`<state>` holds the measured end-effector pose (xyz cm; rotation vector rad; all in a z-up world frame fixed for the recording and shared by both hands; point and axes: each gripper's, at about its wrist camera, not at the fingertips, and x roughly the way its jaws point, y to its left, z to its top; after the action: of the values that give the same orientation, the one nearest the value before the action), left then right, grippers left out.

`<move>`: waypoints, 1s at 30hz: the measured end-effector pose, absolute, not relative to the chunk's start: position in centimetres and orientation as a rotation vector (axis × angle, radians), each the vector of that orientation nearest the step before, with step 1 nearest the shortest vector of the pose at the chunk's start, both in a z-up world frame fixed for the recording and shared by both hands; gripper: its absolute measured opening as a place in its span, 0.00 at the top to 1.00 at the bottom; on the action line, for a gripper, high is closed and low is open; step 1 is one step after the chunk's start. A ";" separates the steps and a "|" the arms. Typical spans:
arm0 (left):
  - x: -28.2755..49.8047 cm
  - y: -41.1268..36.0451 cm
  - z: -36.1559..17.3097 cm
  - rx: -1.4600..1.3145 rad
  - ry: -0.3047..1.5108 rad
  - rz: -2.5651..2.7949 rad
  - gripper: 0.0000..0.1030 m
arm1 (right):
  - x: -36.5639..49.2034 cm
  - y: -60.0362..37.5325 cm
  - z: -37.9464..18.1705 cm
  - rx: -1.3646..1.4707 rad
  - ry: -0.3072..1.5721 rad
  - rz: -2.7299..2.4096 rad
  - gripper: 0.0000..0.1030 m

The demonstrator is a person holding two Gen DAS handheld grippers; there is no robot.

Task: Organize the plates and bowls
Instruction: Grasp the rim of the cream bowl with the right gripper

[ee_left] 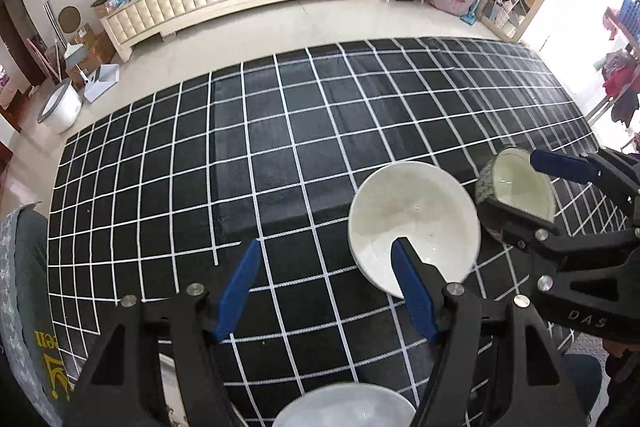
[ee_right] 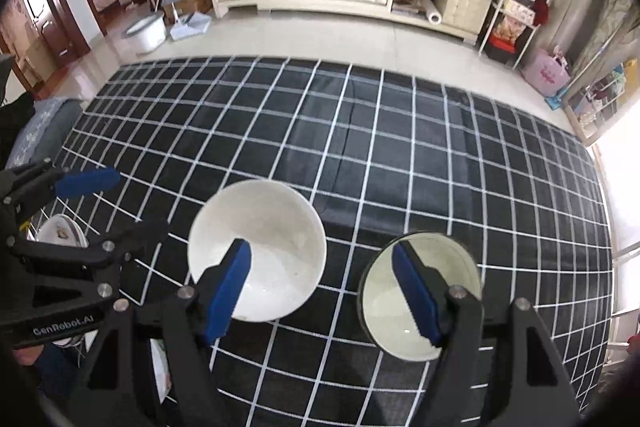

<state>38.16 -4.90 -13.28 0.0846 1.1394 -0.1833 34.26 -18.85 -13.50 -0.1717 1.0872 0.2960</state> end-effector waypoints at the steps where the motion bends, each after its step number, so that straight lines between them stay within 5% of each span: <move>1: 38.3 -5.0 -13.6 0.089 1.148 -0.190 0.36 | 34.5 -18.8 -14.0 -0.176 1.098 0.300 0.26; 5: 39.3 -5.0 -15.6 0.079 1.196 -0.213 0.36 | 35.3 -18.8 -14.9 -0.176 1.111 0.319 0.27; 6: 39.5 -5.0 -15.9 0.076 1.205 -0.216 0.37 | 35.6 -18.8 -15.1 -0.174 1.117 0.317 0.34; 11: 39.9 -5.5 -17.4 0.080 1.239 -0.246 0.55 | 36.6 -18.8 -16.6 -0.170 1.149 0.340 0.45; 21: 39.7 -7.1 -19.5 0.052 1.311 -0.300 0.86 | 36.4 -19.3 -19.2 -0.119 1.229 0.330 0.87; 30: 38.1 -9.0 -19.7 0.064 1.286 -0.277 0.88 | 35.5 -20.2 -18.9 -0.046 1.224 0.276 0.90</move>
<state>38.12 -8.97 -19.67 0.0639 1.2864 -0.2775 35.55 -20.22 -18.92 -0.0461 1.2240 0.2757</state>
